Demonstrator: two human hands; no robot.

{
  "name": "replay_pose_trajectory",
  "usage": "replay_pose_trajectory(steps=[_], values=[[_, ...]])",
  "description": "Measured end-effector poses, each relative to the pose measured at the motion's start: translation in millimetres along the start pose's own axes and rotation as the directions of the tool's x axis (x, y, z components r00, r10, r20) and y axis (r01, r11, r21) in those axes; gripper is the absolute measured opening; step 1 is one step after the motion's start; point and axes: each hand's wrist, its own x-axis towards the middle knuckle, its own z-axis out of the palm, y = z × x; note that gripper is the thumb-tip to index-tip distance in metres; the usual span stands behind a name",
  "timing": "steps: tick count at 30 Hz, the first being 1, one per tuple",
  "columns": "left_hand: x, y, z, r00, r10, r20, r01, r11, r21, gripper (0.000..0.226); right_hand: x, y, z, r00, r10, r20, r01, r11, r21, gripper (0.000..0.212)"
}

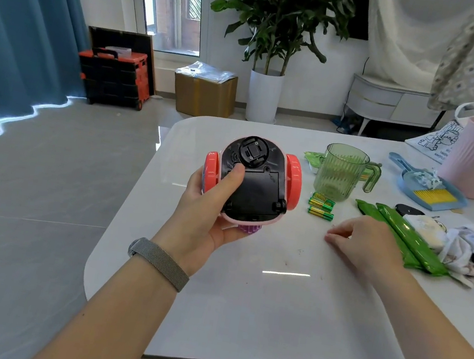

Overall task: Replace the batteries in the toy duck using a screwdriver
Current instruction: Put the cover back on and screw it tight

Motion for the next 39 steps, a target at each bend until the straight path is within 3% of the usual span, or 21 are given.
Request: replay_pose_trajectory(steps=[10, 15, 17, 19, 22, 25, 27, 29, 33, 36, 39], values=[[0.7, 1.3, -1.3, 1.0, -0.008, -0.003, 0.008, 1.0, -0.001, 0.049, -0.4, -8.2, 3.2, 0.998, -0.039, -0.05, 0.038, 0.999, -0.03, 0.012], [0.1, 0.8, -1.2, 1.0, -0.006, -0.003, 0.006, 1.0, 0.004, 0.048, 0.4, -9.1, 12.6, 0.997, -0.061, -0.045, 0.054, 0.99, -0.133, 0.016], [0.2, 1.3, -1.4, 1.0, -0.01, -0.003, 0.01, 1.0, -0.001, 0.048, 0.9, -8.7, 15.0, 0.99, -0.096, -0.102, 0.089, 0.994, -0.063, 0.014], [0.4, 2.0, -1.4, 1.0, -0.014, -0.002, 0.014, 1.0, -0.011, 0.05, 0.4, -12.5, 13.2, 0.974, -0.111, -0.197, 0.138, 0.981, 0.133, 0.01], [0.8, 2.4, -1.6, 1.0, -0.016, 0.006, 0.016, 0.999, -0.028, 0.05, -5.2, -30.0, -1.4, 0.948, -0.084, -0.306, 0.22, 0.868, 0.445, 0.007], [1.4, 2.9, -1.5, 1.0, -0.02, 0.009, 0.02, 0.999, -0.036, 0.05, -18.2, -57.3, -22.9, 0.941, -0.053, -0.335, 0.286, 0.657, 0.697, 0.011], [1.5, 3.3, -1.1, 1.0, -0.025, 0.004, 0.025, 0.999, -0.041, 0.048, -29.2, -76.8, -36.3, 0.938, -0.053, -0.343, 0.324, 0.49, 0.809, 0.01], [1.3, 3.3, -1.1, 1.0, -0.03, -0.001, 0.03, 0.999, -0.044, 0.048, -40.3, -93.9, -45.9, 0.927, -0.087, -0.366, 0.37, 0.392, 0.842, 0.01], [-1.3, 1.9, -0.3, 1.0, -0.027, 0.013, 0.027, 1.0, -0.014, 0.049, -51.7, -112.5, -45.5, 0.859, -0.25, -0.447, 0.511, 0.458, 0.727, 0.011], [-3.9, -0.3, 1.7, 1.0, -0.023, 0.014, 0.023, 1.0, 0.013, 0.054, -54.3, -115.1, -38.7, 0.844, -0.323, -0.428, 0.536, 0.474, 0.699, 0.006], [-5.5, -1.9, 4.3, 1.0, -0.017, 0.004, 0.017, 0.999, 0.036, 0.058, -53.6, -112.9, -36.3, 0.836, -0.36, -0.414, 0.549, 0.549, 0.631, 0.021]])
